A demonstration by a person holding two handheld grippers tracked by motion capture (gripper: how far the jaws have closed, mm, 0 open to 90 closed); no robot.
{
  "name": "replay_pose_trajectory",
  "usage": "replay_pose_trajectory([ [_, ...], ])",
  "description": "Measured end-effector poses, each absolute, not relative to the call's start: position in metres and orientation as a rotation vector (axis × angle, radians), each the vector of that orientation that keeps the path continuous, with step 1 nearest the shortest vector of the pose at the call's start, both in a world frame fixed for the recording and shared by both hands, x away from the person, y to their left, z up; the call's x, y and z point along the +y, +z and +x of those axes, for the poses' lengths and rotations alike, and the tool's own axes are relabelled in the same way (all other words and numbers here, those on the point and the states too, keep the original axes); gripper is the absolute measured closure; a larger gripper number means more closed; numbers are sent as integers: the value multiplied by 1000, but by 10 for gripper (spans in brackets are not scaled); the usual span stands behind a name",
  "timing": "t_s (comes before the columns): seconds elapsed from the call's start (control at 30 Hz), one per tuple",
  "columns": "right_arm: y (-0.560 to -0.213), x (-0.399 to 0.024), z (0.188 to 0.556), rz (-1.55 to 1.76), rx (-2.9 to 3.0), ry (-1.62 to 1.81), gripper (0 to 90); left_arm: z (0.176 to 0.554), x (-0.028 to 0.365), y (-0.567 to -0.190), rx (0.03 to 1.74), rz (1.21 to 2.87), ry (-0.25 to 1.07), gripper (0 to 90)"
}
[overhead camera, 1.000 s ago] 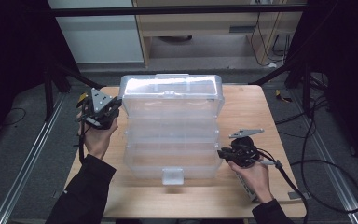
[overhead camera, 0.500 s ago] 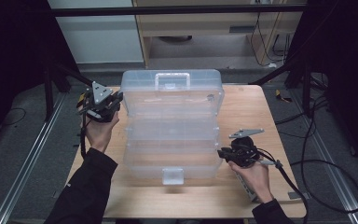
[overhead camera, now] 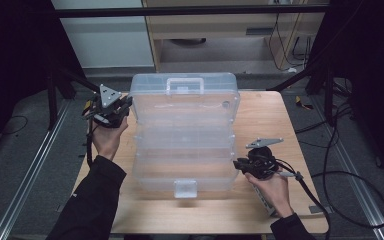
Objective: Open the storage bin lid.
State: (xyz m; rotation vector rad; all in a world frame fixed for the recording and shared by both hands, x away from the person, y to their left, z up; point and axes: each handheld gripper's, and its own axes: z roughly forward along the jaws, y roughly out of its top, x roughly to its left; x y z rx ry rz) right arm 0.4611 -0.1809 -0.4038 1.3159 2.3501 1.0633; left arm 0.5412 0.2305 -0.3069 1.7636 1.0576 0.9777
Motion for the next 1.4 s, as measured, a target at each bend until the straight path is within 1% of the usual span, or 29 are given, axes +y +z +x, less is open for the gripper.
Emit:
replay_pose_trajectory([
  [0.4,-404,-181,461,1311,2353,1067,764,544,231,-307,1050,1750,973,839],
  [0.87,-404,-181,461,1305,2352,1067,764,545,229,-306,1037,1735,1007,834],
  [1.4,-404,-181,461,1304,2352,1065,764,549,227,-303,1040,1754,1024,841],
])
